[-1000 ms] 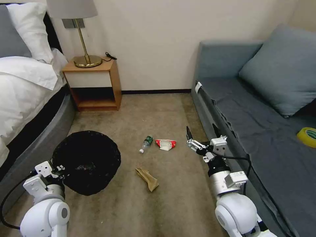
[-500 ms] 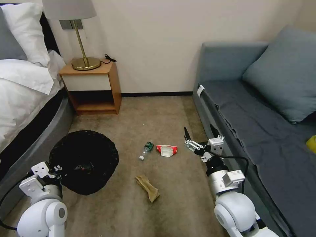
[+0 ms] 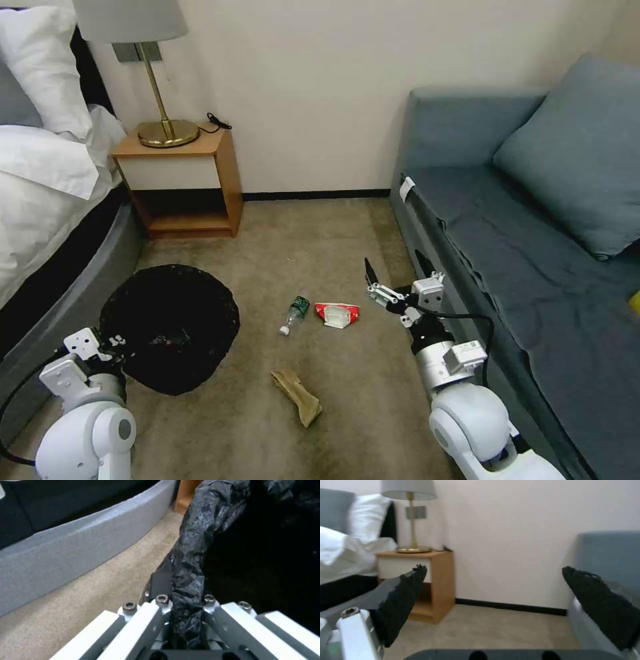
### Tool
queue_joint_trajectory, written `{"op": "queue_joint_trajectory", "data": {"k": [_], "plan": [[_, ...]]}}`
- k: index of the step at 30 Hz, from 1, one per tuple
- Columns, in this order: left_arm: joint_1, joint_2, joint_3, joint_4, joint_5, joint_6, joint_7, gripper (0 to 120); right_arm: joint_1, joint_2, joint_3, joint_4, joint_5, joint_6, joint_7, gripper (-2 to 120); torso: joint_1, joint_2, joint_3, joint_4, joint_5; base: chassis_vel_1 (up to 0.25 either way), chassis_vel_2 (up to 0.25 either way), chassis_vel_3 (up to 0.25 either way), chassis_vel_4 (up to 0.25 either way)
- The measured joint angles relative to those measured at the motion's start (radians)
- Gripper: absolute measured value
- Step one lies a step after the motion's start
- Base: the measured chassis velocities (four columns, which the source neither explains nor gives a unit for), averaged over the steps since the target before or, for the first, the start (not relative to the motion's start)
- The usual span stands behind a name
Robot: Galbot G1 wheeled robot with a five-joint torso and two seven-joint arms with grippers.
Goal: Pick up the trash bin, then pick up the garbage on the floor and place it into the trash bin.
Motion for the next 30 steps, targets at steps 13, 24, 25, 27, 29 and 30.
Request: {"op": "queue_joint_trajectory", "data": {"k": [13,24,25,27,29,30], "plan": [[0.02,0.003,-0.019,-0.011,-0.007,0.001,0.004,2,0.287,-0.148,-0.23,-0.048,0.368,-0.23,0.025,100,0.0,0.0,0.0,0.0002,0.0,0.0,0.0,0.0,0.0],[0.031,0.0,-0.024,-0.029,-0.001,0.001,0.005,2,0.386,-0.16,-0.275,-0.076,0.596,-0.408,-0.025,100,0.0,0.0,0.0,0.0001,0.0,0.0,0.0,0.0,0.0],[0.033,-0.001,-0.024,-0.032,-0.001,0.001,0.005,2,0.397,-0.161,-0.279,-0.082,0.621,-0.433,-0.031,100,0.0,0.0,0.0,0.0,0.0,0.0,0.0,0.0,0.0],[0.036,-0.004,-0.026,-0.035,0.0,0.0,0.005,2,0.431,-0.161,-0.292,-0.1,0.667,-0.492,-0.044,100,0.0,0.0,0.0,0.0001,0.0,0.0,0.0,0.0,0.0],[0.038,-0.005,-0.027,-0.037,0.001,0.0,0.005,2,0.453,-0.16,-0.3,-0.11,0.689,-0.526,-0.047,100,0.0,0.0,0.0,0.0,0.0,0.0,0.0,0.0,0.0],[0.039,-0.007,-0.028,-0.039,0.001,-0.001,0.005,2,0.479,-0.159,-0.313,-0.122,0.713,-0.567,-0.05,100,0.0,0.0,0.0,0.0001,0.0,0.0,0.0,0.0,0.0]]}}
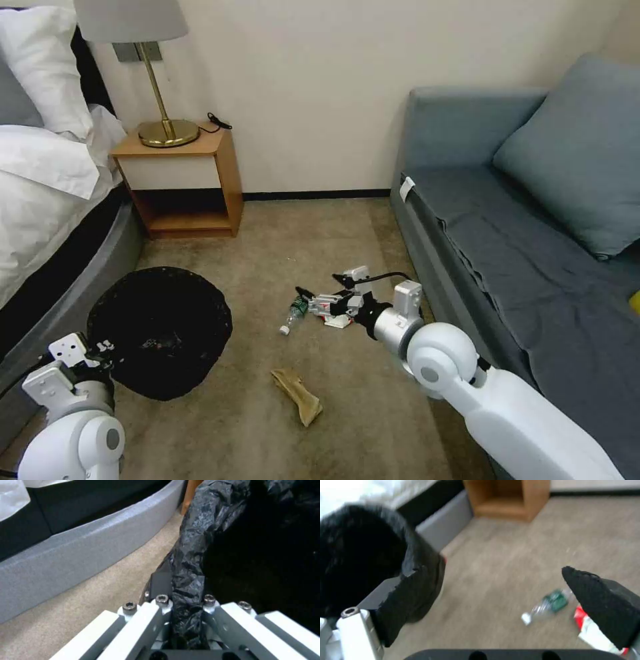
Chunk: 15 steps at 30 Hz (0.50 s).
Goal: Pick up the trash bin, then pick up the garbage on the floor and place it into the trash bin.
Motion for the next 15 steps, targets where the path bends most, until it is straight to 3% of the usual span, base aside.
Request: {"op": "queue_joint_trajectory", "data": {"k": [6,15], "plan": [[0.005,-0.003,-0.012,-0.009,0.001,0.0,0.0,2,0.144,0.018,-0.123,-0.095,0.028,-0.117,-0.015,100,0.0,0.0,0.0,0.0,-0.0002,0.0,0.0,0.0,0.0],[0.009,-0.003,-0.029,-0.021,-0.004,0.0,0.001,2,0.291,0.03,-0.396,-0.216,0.017,-0.145,-0.042,100,0.0,0.0,0.0,0.0001,-0.0001,0.0,0.0,0.0,0.0]]}}
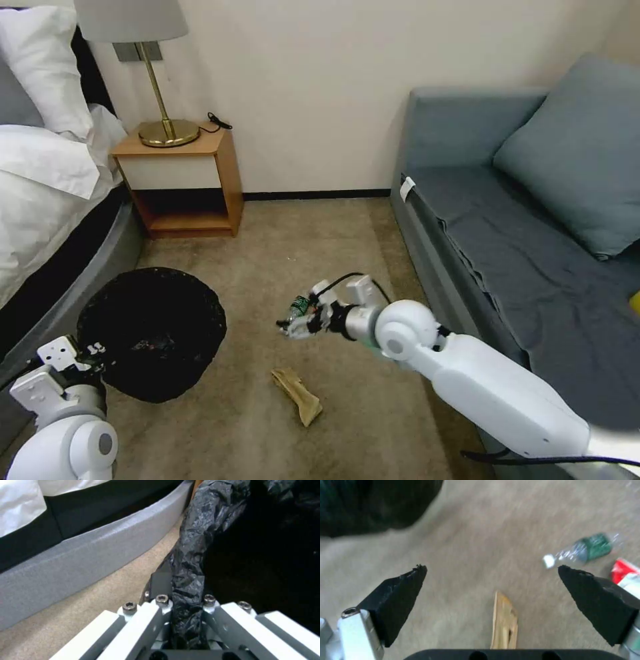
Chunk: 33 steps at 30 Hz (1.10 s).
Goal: Pick up the trash bin, then pick up the garbage on the floor and place it into the trash bin.
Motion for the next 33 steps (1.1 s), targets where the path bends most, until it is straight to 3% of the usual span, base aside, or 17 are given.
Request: {"op": "queue_joint_trajectory", "data": {"k": [13,33], "plan": [[0.002,-0.003,-0.006,0.001,-0.002,-0.002,0.0,2,0.098,0.105,-0.223,-0.208,-0.065,-0.015,-0.06,100,0.0,0.0,0.0,0.0,0.0,0.0,0.0,0.0,0.0],[-0.005,-0.007,-0.002,0.0,0.001,-0.002,-0.001,2,0.126,0.2,-0.359,-0.355,-0.096,0.011,-0.07,100,0.0,0.0,0.0,-0.0001,0.0001,0.0,0.0,0.0,0.0]]}}
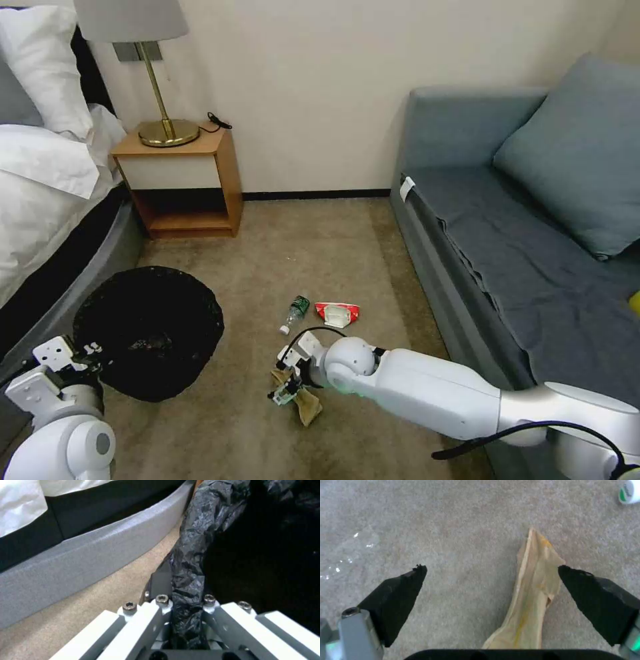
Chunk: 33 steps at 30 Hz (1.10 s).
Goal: Pick up the trash bin, then pick up the garbage on the floor and place it into the trash bin.
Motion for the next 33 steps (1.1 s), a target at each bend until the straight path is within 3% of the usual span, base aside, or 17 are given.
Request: {"op": "queue_joint_trajectory", "data": {"k": [19,33], "plan": [[-0.001,0.003,0.002,0.009,0.0,-0.009,0.004,2,-0.011,0.081,-0.02,-0.203,-0.078,0.048,-0.024,100,0.0,0.0,0.0,0.0,0.0,0.0,0.0,0.0,0.0],[-0.004,0.005,0.013,0.02,0.001,-0.014,0.005,2,-0.036,0.098,0.002,-0.301,-0.117,0.086,-0.044,100,0.0,0.0,0.0,0.0,0.0,0.0,0.0,0.0,0.0]]}}
